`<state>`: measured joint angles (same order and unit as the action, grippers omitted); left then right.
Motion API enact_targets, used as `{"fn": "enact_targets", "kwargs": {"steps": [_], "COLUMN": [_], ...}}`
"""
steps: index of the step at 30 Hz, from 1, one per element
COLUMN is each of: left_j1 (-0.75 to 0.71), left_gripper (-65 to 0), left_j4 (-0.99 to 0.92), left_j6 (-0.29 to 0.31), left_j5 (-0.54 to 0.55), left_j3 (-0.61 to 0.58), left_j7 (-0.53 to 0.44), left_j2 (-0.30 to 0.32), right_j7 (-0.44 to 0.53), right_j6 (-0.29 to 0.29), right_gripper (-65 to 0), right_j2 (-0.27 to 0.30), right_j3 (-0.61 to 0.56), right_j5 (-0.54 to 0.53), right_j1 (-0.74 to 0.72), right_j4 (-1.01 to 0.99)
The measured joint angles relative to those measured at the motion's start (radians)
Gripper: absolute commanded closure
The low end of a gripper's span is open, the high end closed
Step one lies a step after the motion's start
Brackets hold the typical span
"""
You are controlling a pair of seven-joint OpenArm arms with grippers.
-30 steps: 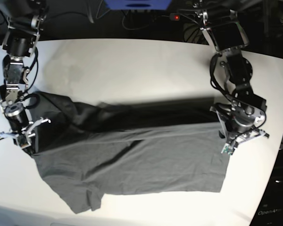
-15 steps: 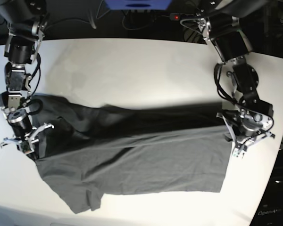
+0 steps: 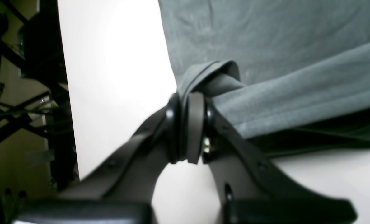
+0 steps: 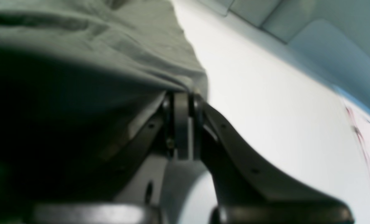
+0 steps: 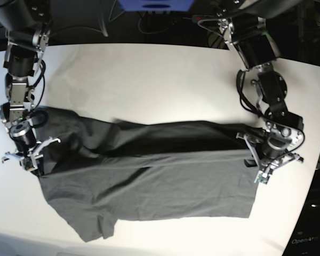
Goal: Fold the T-shirt properly
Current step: 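Lay the collar edge down across the shirt's middle with both grippers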
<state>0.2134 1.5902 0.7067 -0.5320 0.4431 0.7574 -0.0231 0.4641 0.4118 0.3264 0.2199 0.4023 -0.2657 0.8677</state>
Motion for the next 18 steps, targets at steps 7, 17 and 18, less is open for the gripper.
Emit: {"fn": "enact_targets", "kwargs": {"steps": [7, 17, 18], "left_j1": [0.000, 0.002, 0.002], "left_gripper": [-2.4, -2.4, -2.4], "left_j4": [0.000, 0.000, 0.000], "left_j6": [0.000, 0.001, 0.001], "left_j5": [0.000, 0.011, 0.011], "left_j3": [0.004, 0.014, 0.013], "left_j7": [-0.006, -0.008, -0.007], "left_j2": [0.005, 0.050, 0.048], "right_j7": [0.035, 0.044, 0.045], "right_j6": [0.000, 0.000, 0.000], "right_gripper": [-1.3, -1.3, -1.3], "right_j2": [0.000, 0.000, -0.001], "right_j3": [0.000, 0.000, 0.000], "right_j5": [0.000, 0.000, 0.000], "right_j1": [-0.012, -0.039, -0.039], "right_j4": [-0.100, -0.123, -0.123]}}
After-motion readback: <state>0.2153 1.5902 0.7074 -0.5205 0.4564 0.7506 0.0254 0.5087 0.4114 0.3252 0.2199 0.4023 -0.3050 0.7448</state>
